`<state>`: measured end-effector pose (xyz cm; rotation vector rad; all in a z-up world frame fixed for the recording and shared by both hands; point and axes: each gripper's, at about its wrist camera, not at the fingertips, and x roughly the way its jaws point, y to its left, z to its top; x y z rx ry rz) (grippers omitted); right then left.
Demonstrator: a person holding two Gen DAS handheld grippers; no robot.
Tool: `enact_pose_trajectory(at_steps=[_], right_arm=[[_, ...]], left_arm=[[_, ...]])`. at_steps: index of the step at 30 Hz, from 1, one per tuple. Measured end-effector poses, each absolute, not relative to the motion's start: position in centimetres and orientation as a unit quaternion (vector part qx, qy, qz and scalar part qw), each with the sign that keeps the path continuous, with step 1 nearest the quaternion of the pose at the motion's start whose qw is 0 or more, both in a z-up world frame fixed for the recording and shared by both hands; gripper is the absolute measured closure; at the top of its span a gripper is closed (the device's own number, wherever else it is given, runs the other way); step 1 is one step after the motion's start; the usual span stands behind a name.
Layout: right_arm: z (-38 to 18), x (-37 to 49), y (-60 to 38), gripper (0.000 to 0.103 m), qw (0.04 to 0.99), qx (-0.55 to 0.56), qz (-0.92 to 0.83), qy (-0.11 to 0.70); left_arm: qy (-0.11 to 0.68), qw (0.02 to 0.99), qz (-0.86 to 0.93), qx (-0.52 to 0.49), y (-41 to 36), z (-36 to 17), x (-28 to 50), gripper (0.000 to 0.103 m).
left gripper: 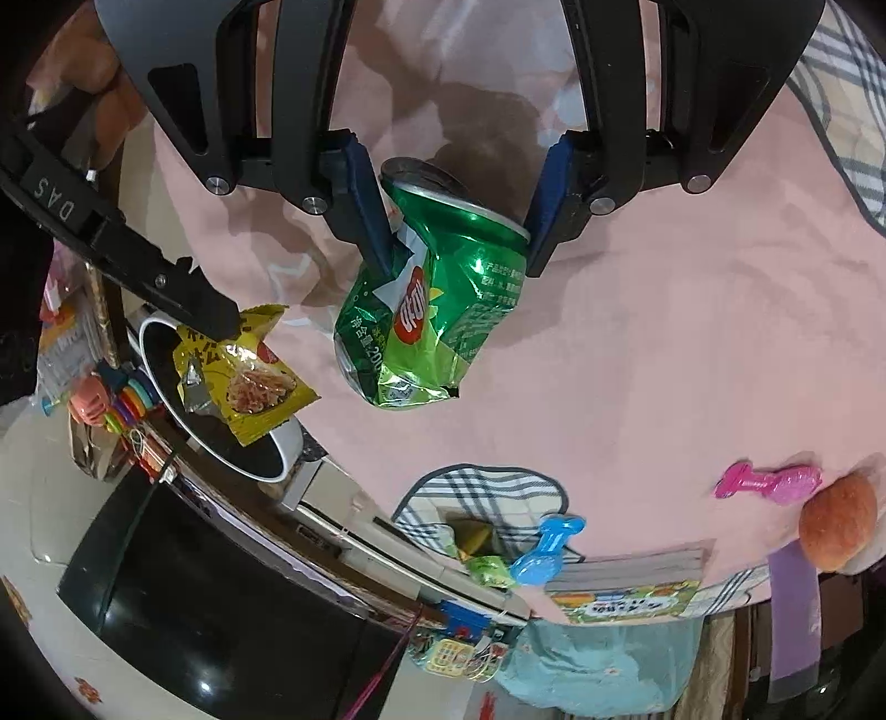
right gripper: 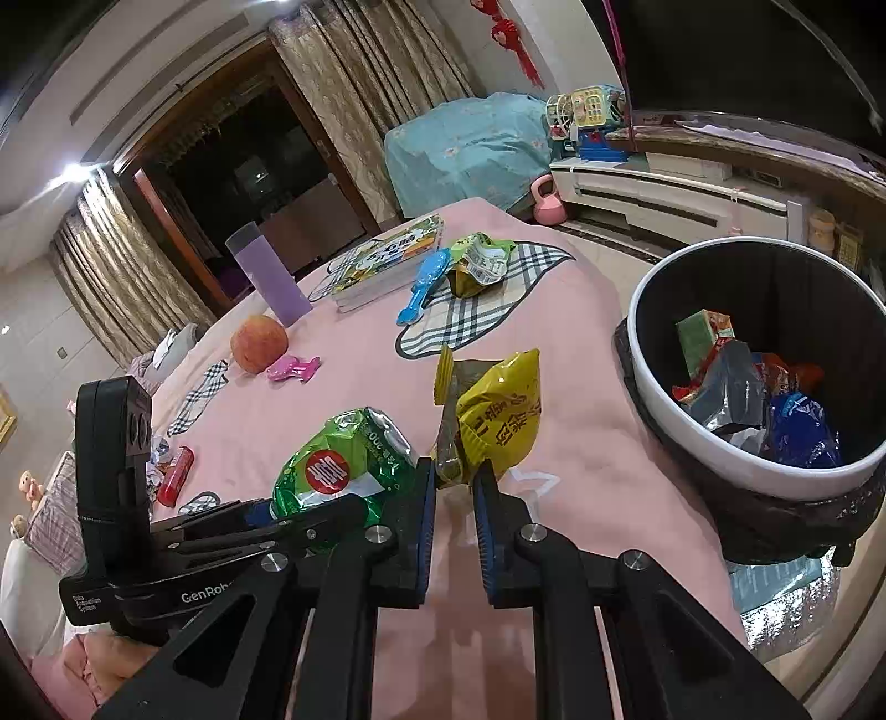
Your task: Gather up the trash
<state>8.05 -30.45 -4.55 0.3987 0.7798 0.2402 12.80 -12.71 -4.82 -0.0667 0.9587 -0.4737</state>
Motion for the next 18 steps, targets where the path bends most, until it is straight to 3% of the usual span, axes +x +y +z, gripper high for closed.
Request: enact_pose_trajectory(at_steps=[18], right_arm=[[-2.1,6.5,-34.6,0.089,0.915,0.197,0.081,0.343]], left_arm=[[0.417,0.870,-0.264,-0.002,-17.5,-1.1,12.8,0.057]])
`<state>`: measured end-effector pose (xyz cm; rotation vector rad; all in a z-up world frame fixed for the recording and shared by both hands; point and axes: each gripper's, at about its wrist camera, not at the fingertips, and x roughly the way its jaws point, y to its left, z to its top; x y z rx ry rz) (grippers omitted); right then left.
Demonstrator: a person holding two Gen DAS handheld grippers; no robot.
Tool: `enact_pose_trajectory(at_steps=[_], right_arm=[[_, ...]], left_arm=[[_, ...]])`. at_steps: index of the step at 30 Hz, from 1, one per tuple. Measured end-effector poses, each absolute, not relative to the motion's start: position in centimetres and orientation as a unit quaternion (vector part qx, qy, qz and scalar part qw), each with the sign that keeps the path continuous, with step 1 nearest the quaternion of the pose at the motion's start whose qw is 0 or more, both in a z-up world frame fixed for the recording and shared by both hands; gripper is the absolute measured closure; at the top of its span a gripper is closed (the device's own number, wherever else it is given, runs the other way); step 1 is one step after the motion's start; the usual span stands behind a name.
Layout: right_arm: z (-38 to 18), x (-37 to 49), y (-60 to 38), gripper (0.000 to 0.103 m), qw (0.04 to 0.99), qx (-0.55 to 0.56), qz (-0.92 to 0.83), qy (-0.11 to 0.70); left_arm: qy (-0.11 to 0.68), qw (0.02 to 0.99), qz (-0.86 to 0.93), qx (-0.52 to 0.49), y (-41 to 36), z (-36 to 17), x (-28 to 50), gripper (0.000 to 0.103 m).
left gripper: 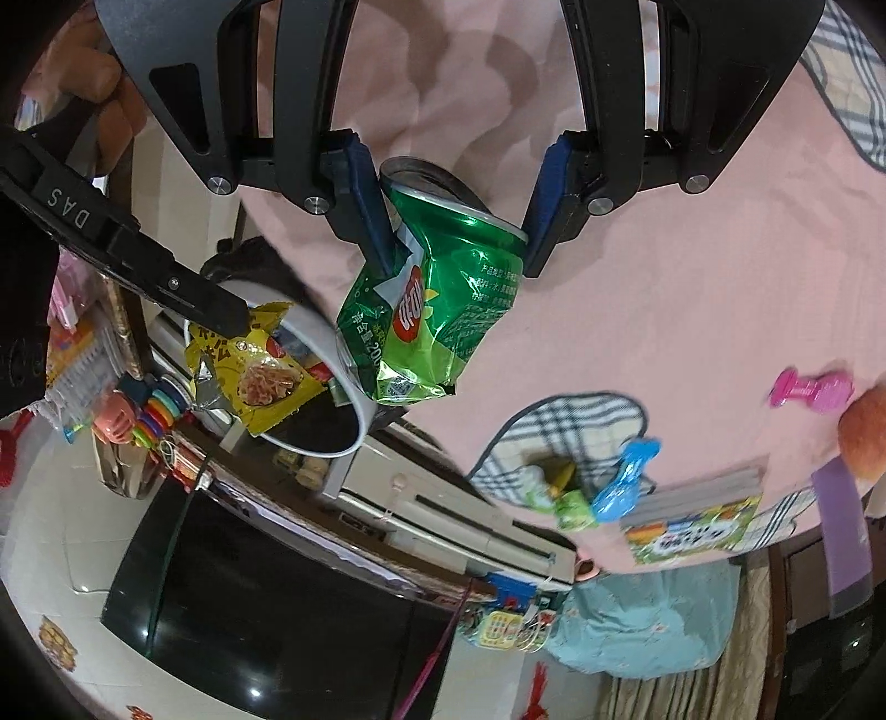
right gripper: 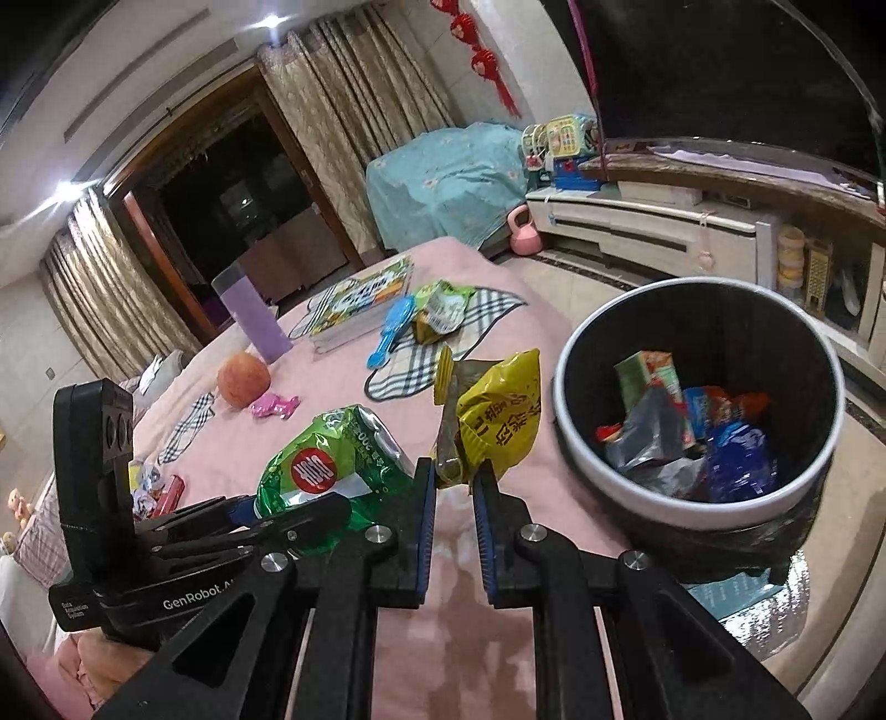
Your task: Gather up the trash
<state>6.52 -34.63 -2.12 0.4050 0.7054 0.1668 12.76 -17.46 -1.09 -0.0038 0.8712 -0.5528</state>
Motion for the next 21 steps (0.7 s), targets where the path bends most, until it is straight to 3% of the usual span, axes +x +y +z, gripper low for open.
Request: enact_pose_trajectory(at_steps=[21], right_arm=[[-1.5,6.1,-42.6,0.089,0.917,0.200,0.019,0.343]], left_arm=[[0.394,0.863,-0.313,0.037,-25.8,1.4,14.1,0.057]])
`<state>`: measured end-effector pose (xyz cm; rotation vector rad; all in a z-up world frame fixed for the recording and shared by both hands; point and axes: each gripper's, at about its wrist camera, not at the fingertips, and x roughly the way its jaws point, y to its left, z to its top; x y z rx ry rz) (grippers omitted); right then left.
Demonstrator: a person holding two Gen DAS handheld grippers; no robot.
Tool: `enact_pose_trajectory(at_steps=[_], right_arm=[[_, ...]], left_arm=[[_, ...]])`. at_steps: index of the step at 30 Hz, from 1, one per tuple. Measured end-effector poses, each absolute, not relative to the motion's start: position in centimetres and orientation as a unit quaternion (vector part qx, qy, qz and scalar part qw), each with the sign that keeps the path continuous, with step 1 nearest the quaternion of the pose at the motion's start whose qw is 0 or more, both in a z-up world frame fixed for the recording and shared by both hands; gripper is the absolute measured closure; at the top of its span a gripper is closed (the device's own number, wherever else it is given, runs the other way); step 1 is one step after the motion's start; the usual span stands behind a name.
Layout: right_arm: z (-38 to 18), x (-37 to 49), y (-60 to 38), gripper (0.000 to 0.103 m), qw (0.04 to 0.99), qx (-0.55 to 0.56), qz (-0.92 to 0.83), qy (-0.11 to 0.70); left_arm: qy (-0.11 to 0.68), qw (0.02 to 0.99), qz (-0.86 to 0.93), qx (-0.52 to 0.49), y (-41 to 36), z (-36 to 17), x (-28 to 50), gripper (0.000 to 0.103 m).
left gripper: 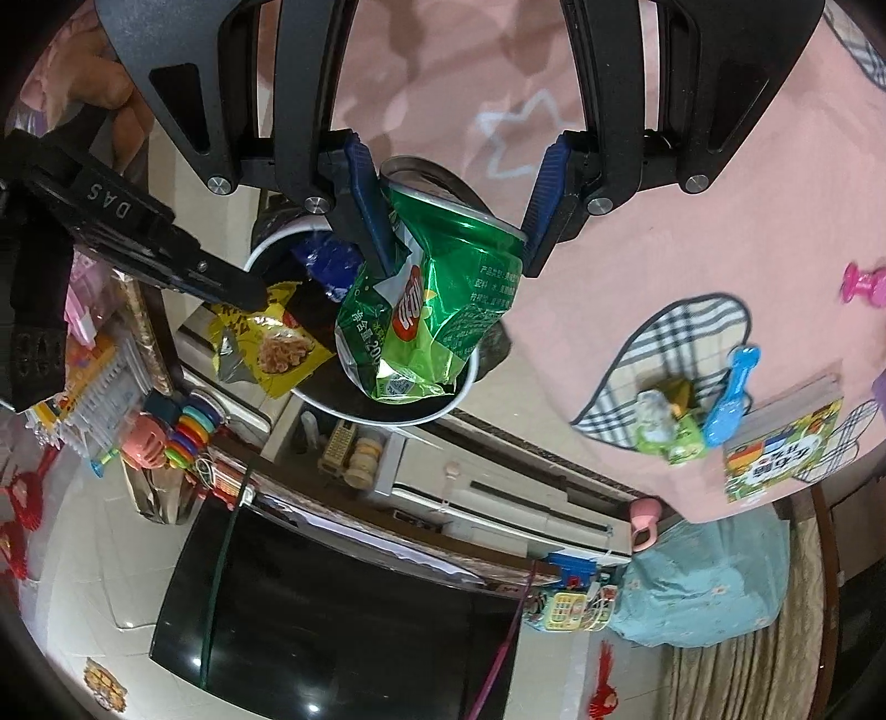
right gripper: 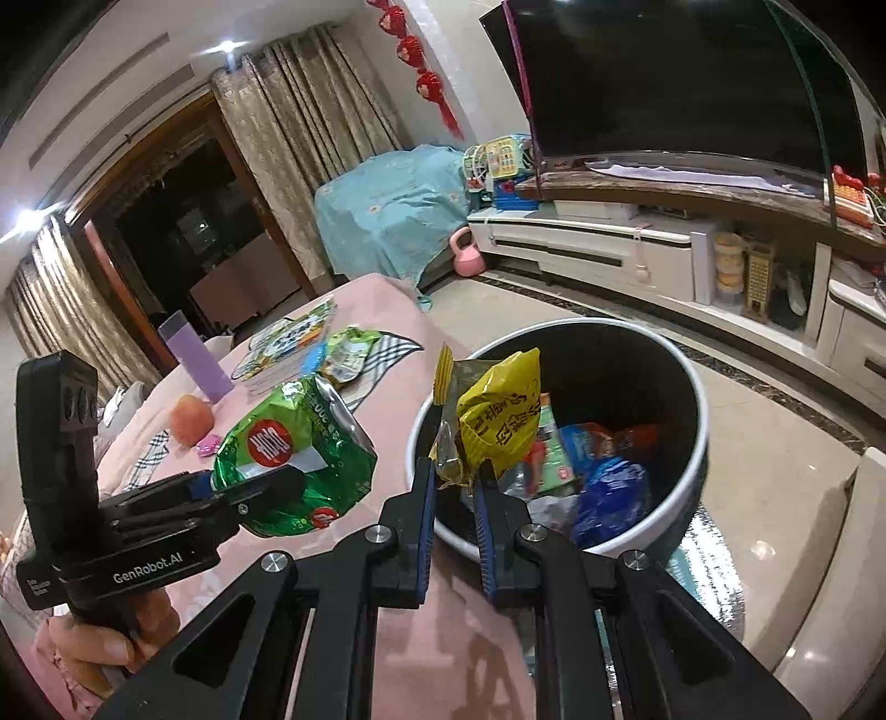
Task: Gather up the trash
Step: 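Open both grippers over the bin to drop the green can and yellow bag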
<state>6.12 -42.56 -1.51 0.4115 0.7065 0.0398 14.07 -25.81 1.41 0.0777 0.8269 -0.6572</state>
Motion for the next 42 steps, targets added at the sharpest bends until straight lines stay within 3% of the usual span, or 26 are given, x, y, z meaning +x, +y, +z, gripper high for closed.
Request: enact_pose_trajectory(at_steps=[42], right_arm=[[-3.6,10.8,-47.8,0.089,0.891,0.167,-0.005,0.423]], left_arm=[[0.421,0.846,-0.317,0.079,-34.0,-0.4,18.7,0.060]])
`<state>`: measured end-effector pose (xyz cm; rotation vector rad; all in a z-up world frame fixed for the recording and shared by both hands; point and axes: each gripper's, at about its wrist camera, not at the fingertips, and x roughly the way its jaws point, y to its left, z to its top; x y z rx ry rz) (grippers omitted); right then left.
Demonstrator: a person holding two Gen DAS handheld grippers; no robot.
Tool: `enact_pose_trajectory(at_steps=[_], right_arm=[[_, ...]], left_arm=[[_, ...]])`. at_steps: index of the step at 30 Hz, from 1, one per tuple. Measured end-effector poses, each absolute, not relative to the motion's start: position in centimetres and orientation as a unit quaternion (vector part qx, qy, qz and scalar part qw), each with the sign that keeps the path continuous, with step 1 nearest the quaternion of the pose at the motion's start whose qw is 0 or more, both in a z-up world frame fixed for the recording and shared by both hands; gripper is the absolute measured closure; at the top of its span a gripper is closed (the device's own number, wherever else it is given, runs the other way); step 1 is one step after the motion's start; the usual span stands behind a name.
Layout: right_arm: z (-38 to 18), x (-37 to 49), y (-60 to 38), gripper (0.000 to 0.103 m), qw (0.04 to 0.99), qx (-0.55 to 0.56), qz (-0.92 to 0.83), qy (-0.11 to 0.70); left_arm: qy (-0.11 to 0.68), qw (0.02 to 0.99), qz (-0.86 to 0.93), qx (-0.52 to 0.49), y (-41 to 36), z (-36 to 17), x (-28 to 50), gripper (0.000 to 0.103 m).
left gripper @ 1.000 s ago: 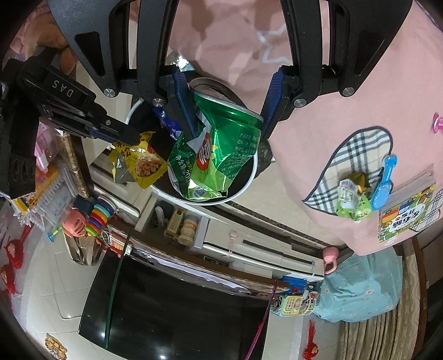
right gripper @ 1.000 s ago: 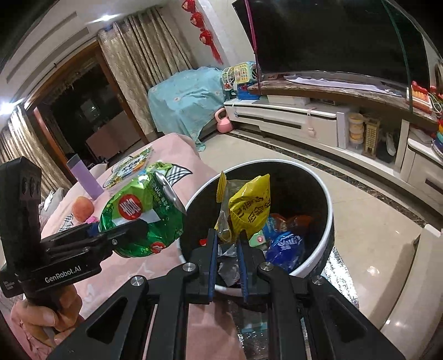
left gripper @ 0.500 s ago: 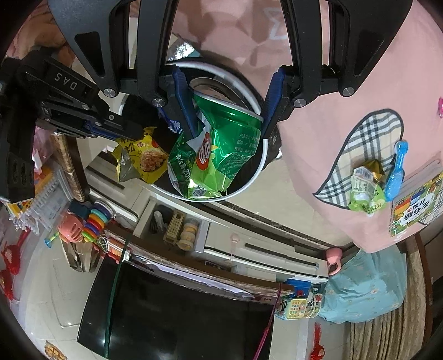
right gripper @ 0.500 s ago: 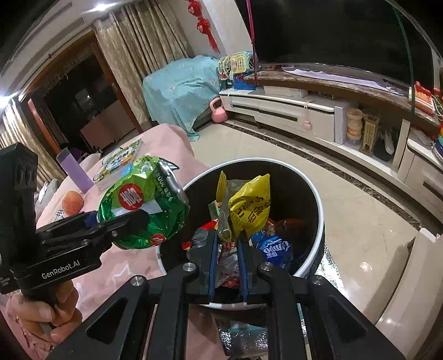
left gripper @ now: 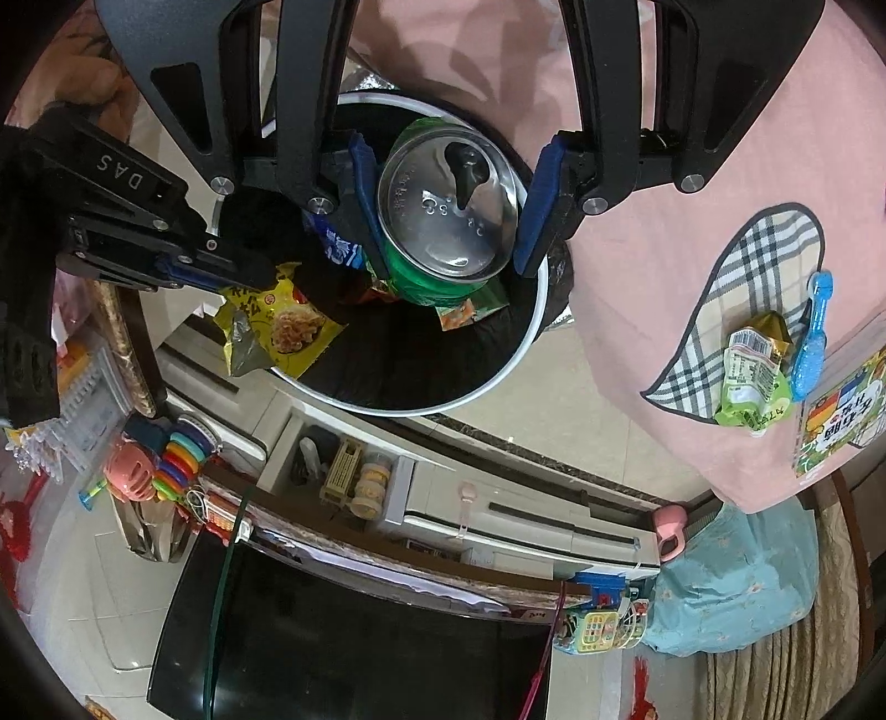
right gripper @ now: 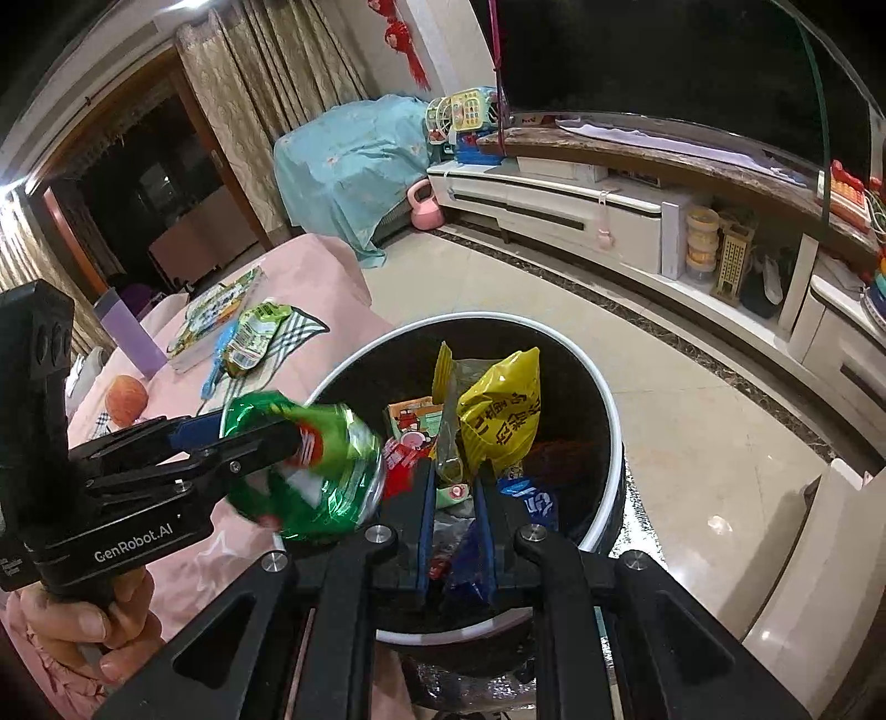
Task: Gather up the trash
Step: 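Open both grippers over the bin to drop the green can and yellow bag, then move both grippers back over the bed toward the two hairbrushes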
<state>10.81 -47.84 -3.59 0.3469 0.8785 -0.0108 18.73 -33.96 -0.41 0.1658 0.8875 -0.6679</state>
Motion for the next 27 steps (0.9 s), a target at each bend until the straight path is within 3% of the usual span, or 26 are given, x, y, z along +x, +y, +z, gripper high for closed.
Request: enact_pose_trajectory(at_steps=[5,9,11,12,13,21,23,27], right_arm=[[-4.2,11.3,-48.0,0.089,0.886,0.165,-0.006,0.434],[-4.3,11.6,-48.0,0.082,0.883,0.169,-0.007,0.438],[-4.3,11.7,-48.1,0.069,0.882,0.173,-0.005,0.438],[-4.2,11.7,-48.2,0.067,0.883,0.173,-0.007,0.437],[-4.1,11.6,-48.2,0.066,0.883,0.173,-0.008,0.435],[-3.3,10.6,-47.9,0.056,0.888,0.183,-0.011,0.421],[-2.9,10.2,-47.4,0.045,0.891,0.188,-0.008,0.414],[-2.2,9.5,-45.5,0.034,0.897,0.194,0.003,0.398]], left_arm=[[0.425,0.844,-0.318,0.080,-34.3,-0.6,18.8,0.059],[0.436,0.839,-0.315,0.077,-34.2,-0.6,19.0,0.058],[0.437,0.839,-0.316,0.071,-34.0,-0.5,19.1,0.050],[0.437,0.841,-0.311,0.068,-33.7,-0.4,19.1,0.040],[0.435,0.843,-0.309,0.064,-33.4,-0.2,19.1,0.037],[0.426,0.856,-0.290,0.034,-29.2,0.5,18.3,0.036],[0.427,0.859,-0.282,0.024,-27.5,0.4,18.1,0.034],[0.434,0.864,-0.256,0.002,-23.9,-0.2,17.5,0.031]])
